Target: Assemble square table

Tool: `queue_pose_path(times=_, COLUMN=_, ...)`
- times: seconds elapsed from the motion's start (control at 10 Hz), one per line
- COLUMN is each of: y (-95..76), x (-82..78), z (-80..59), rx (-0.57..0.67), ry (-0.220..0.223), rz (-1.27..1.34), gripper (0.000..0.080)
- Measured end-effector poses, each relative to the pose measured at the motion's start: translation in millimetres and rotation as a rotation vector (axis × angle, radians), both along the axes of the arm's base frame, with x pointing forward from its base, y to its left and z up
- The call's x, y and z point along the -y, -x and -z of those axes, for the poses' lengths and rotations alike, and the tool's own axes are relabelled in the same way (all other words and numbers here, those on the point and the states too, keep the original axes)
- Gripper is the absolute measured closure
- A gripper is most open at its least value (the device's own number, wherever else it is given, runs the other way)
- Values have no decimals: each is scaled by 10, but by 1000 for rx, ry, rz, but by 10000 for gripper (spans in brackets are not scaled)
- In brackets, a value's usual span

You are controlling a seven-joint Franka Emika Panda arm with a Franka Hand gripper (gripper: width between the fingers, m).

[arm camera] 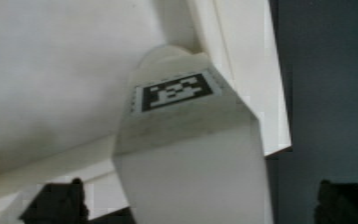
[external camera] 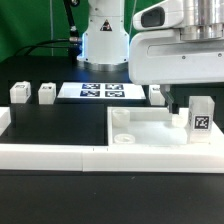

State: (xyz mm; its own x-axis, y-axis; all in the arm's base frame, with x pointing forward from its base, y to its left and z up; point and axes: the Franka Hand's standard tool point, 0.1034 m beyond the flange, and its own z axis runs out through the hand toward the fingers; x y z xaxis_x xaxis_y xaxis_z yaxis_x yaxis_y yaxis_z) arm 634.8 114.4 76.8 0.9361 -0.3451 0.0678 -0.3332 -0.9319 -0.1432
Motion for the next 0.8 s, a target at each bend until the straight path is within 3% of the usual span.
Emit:
queue_pose_path(times=0.1, y=153, x=-48, z=35, rx=-130, ry=-19, rz=41, gripper=150)
queue_pose_path(times=0.4, y=138, x=-39, z=41, rx=-144, ry=-17, rz=81, gripper=150)
queue_pose_path(times=0.5, y=138, x=-36, z=43, rx=-145, ry=-17, rz=88, gripper=263)
queue_pose_path(times=0.6, y=139, x=-37, z=43, rx=-156, ry=-21, rz=178, gripper=263)
queue_pose_path(times=0.7, y=139, x=-36, z=44, rx=-166, ry=-25, rz=265, gripper=446)
queue_pose_path(times=0.8, y=139, x=-36, z=45, rx=-173, ry=-27, rz=326, gripper=509)
